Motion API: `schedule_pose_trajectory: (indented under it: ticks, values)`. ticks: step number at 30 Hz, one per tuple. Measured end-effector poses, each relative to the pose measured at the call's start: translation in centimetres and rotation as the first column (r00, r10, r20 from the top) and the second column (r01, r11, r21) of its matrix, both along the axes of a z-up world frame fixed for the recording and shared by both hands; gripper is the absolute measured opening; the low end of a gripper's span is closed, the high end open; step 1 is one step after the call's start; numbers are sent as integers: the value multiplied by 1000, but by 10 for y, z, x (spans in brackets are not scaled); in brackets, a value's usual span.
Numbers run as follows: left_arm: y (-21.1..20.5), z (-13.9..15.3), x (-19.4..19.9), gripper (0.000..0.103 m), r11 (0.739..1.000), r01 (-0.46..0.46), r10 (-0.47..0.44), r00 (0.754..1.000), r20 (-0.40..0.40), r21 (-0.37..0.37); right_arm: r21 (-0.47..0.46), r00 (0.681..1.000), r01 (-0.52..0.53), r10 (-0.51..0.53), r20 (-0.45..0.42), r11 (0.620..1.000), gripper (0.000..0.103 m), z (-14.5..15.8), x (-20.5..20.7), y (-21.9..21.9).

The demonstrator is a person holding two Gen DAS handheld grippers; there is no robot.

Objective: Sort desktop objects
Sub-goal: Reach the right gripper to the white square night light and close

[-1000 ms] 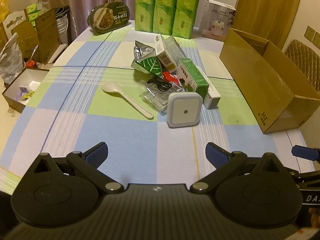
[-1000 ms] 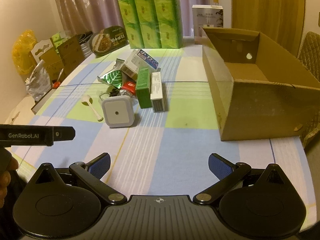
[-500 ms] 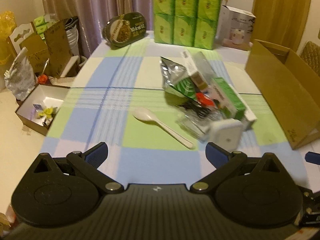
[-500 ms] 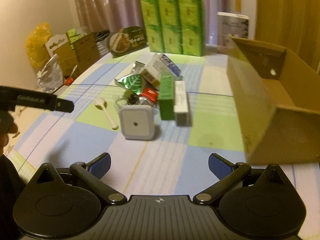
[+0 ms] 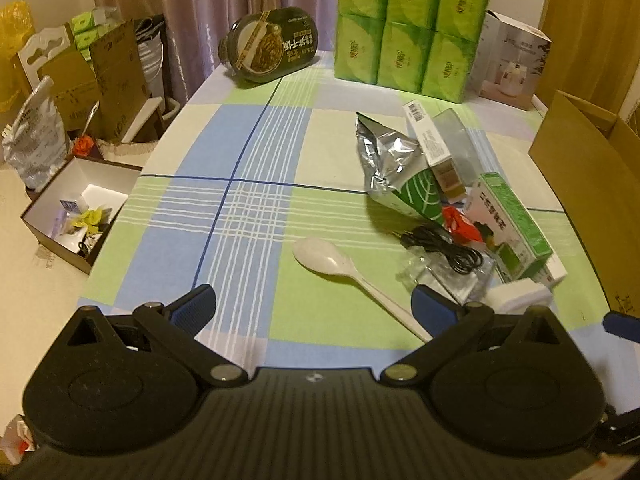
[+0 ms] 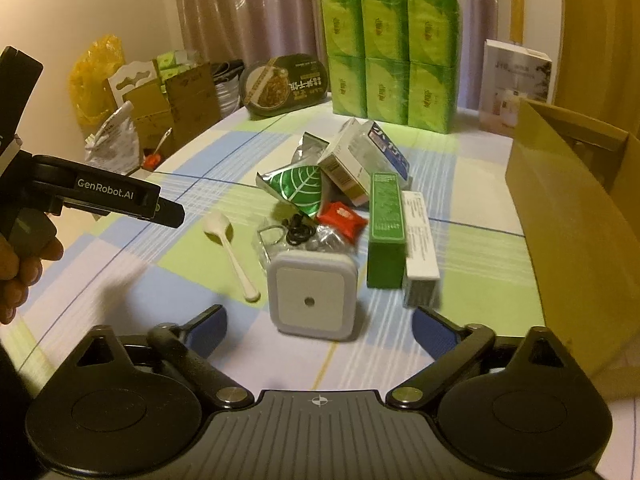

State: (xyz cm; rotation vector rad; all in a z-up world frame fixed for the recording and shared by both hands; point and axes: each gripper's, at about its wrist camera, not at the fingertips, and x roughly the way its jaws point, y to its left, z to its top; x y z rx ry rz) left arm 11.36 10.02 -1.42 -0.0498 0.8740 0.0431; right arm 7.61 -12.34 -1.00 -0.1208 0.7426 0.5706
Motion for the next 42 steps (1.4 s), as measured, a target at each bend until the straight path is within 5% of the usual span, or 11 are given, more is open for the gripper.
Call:
schedule_pose_trajectory:
  ticks: [13, 21, 28, 35, 42]
  values:
    - [9, -26, 26, 102, 999, -15, 15, 1000, -11, -38, -10, 1000, 7, -7, -27, 1000, 81, -26, 29, 27]
    - [8, -39, 31, 102, 998, -17, 15, 999, -28, -65, -19, 999, 25, -26, -33, 999, 63, -35, 37, 30]
    - [6, -49, 42, 100, 997, -30, 28, 999, -28, -77, -7, 999, 43, -43, -32, 999, 63, -35, 38, 22]
    - [0, -62, 55, 84, 999, -20, 19, 999, -27, -38, 1, 998, 59, -59, -38, 998, 63, -34, 38, 11]
    - [3, -65, 57, 49, 999, 12, -13, 1000, -24, -38, 14, 996, 78, -77, -53, 997, 63, -32, 38, 4]
